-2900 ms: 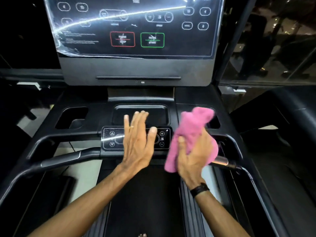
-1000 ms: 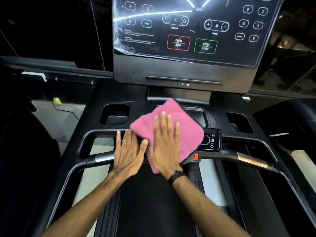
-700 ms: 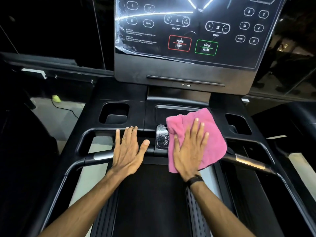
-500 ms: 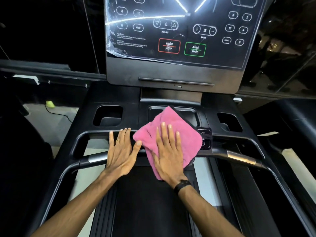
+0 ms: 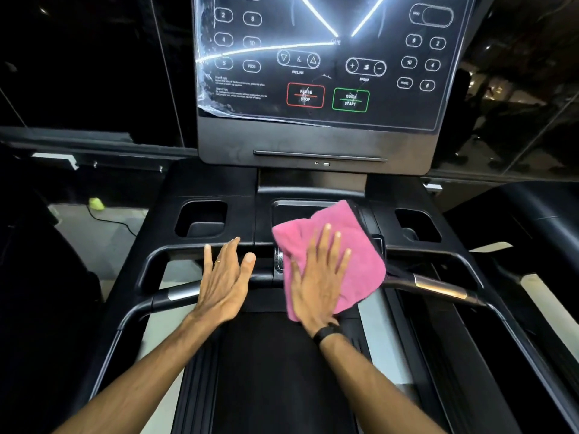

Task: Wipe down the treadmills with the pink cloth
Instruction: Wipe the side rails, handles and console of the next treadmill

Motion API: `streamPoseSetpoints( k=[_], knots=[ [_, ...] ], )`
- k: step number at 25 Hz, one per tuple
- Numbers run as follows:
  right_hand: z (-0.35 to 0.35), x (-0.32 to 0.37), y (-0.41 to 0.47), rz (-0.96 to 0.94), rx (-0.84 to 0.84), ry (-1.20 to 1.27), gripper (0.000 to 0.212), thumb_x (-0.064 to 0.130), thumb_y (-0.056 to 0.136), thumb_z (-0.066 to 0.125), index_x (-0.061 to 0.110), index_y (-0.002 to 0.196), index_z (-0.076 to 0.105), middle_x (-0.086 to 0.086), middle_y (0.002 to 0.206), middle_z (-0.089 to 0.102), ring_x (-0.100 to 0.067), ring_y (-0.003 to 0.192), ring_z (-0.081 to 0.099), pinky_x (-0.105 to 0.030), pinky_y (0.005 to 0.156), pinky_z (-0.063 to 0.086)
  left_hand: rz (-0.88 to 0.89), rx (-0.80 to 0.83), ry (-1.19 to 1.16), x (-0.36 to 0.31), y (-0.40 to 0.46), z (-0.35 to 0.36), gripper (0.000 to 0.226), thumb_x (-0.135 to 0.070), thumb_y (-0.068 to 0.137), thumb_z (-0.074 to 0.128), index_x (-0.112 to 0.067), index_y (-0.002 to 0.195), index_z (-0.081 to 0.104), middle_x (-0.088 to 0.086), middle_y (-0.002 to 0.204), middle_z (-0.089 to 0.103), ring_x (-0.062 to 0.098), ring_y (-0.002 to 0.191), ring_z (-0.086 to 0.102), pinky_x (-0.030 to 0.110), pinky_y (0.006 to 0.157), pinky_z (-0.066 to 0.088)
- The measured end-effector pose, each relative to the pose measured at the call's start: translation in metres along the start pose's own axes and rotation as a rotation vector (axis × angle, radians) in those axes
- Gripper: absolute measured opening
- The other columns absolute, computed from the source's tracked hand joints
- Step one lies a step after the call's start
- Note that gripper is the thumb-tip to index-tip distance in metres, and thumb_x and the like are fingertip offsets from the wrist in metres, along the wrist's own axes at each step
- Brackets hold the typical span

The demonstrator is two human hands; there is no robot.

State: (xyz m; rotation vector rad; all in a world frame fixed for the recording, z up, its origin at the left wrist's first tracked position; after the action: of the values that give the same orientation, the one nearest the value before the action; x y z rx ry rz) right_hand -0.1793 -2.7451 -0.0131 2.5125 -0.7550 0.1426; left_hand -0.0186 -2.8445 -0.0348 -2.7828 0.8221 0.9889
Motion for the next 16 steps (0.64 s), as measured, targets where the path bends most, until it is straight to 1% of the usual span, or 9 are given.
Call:
streamPoseSetpoints(
  k=[2, 5, 6, 8, 9, 10, 12, 13, 16],
  knots=[
    [0.001, 0.021, 0.007, -0.065, 0.010, -0.003, 0.067, 0.046, 0.105, 0.009, 0.007, 0.159, 0.015, -0.015, 0.167, 0.009, -0.035, 0.154, 0.005, -0.059, 0.123, 0.006, -0.028, -0.002, -0.045, 0.001, 0.002, -0.002, 0.109, -0.082, 0.080, -0.012, -0.010, 0.156, 0.017, 0.005, 0.160, 0.030, 0.006, 0.149, 0.019, 0.028, 0.119, -0.020],
    [-0.001, 0.028, 0.042, -0.074, -0.009, -0.017, 0.067, 0.041, 0.101, 0.024, 0.007, 0.159, 0.017, -0.017, 0.166, 0.013, -0.036, 0.154, 0.008, -0.061, 0.121, 0.011, -0.028, -0.012, -0.081, -0.010, 0.001, -0.006, 0.111, -0.084, 0.078, -0.012, -0.010, 0.156, 0.018, 0.005, 0.160, 0.031, 0.000, 0.148, 0.015, 0.031, 0.121, -0.017],
    [0.000, 0.026, 0.053, -0.037, -0.017, -0.007, 0.067, 0.041, 0.101, 0.025, 0.007, 0.158, 0.018, -0.017, 0.166, 0.014, -0.036, 0.154, 0.010, -0.061, 0.121, 0.013, -0.020, -0.018, -0.089, -0.017, -0.001, -0.007, 0.109, -0.083, 0.080, -0.010, -0.010, 0.156, 0.018, 0.005, 0.160, 0.030, -0.008, 0.145, 0.009, 0.030, 0.121, -0.017],
    [-0.003, 0.024, 0.066, 0.073, -0.054, 0.039, 0.066, 0.040, 0.102, 0.023, 0.006, 0.158, 0.020, -0.017, 0.165, 0.016, -0.036, 0.153, 0.012, -0.061, 0.121, 0.012, -0.022, -0.036, -0.121, -0.028, -0.004, -0.009, 0.103, -0.078, 0.082, -0.006, -0.011, 0.156, 0.018, 0.005, 0.160, 0.030, -0.026, 0.128, -0.006, 0.023, 0.118, -0.021],
    [-0.003, 0.029, 0.068, 0.095, -0.068, 0.061, 0.066, 0.040, 0.102, 0.022, 0.006, 0.158, 0.022, -0.017, 0.165, 0.017, -0.036, 0.153, 0.013, -0.061, 0.121, 0.012, -0.026, -0.054, -0.138, -0.032, -0.005, -0.010, 0.103, -0.078, 0.081, -0.006, -0.010, 0.155, 0.019, 0.005, 0.159, 0.031, -0.029, 0.123, -0.008, 0.022, 0.117, -0.021],
    [-0.002, 0.037, 0.066, 0.071, -0.070, 0.065, 0.065, 0.039, 0.101, 0.022, 0.006, 0.157, 0.023, -0.017, 0.165, 0.018, -0.036, 0.153, 0.014, -0.060, 0.121, 0.012, -0.032, -0.086, -0.153, -0.033, -0.004, -0.011, 0.106, -0.080, 0.080, -0.007, -0.009, 0.154, 0.021, 0.007, 0.158, 0.034, -0.026, 0.127, -0.004, 0.024, 0.118, -0.020],
    [-0.001, 0.052, 0.060, -0.039, -0.072, 0.012, 0.065, 0.038, 0.100, 0.027, 0.006, 0.157, 0.024, -0.016, 0.164, 0.022, -0.035, 0.152, 0.018, -0.060, 0.121, 0.016, -0.052, -0.143, -0.163, -0.030, 0.004, -0.012, 0.115, -0.086, 0.077, -0.011, -0.006, 0.152, 0.025, 0.008, 0.153, 0.041, -0.007, 0.142, 0.015, 0.032, 0.122, -0.014],
    [-0.003, 0.046, 0.063, -0.055, -0.084, 0.003, 0.065, 0.039, 0.099, 0.029, 0.007, 0.156, 0.026, -0.016, 0.163, 0.024, -0.035, 0.152, 0.020, -0.060, 0.120, 0.018, -0.052, -0.150, -0.149, -0.027, 0.009, -0.010, 0.115, -0.086, 0.077, -0.011, -0.005, 0.151, 0.027, 0.009, 0.151, 0.043, 0.002, 0.145, 0.022, 0.035, 0.123, -0.012],
    [-0.017, -0.022, 0.074, 0.080, -0.134, 0.040, 0.066, 0.042, 0.097, 0.030, 0.007, 0.153, 0.035, -0.014, 0.161, 0.032, -0.034, 0.150, 0.027, -0.060, 0.120, 0.018, -0.023, -0.169, -0.062, -0.026, 0.019, -0.008, 0.106, -0.080, 0.084, -0.008, -0.004, 0.147, 0.031, 0.007, 0.149, 0.044, 0.012, 0.143, 0.034, 0.040, 0.124, -0.010]
  ],
)
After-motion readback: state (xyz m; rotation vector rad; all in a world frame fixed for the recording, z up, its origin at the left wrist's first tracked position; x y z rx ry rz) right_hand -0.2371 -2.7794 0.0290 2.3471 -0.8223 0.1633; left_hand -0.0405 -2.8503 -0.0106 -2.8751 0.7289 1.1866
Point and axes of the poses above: each hand's wrist, its own y-axis towards the middle knuckle, its own z-axis out of the palm, x = y × z, the point moved 9 cm from there along y, towards the middle knuckle
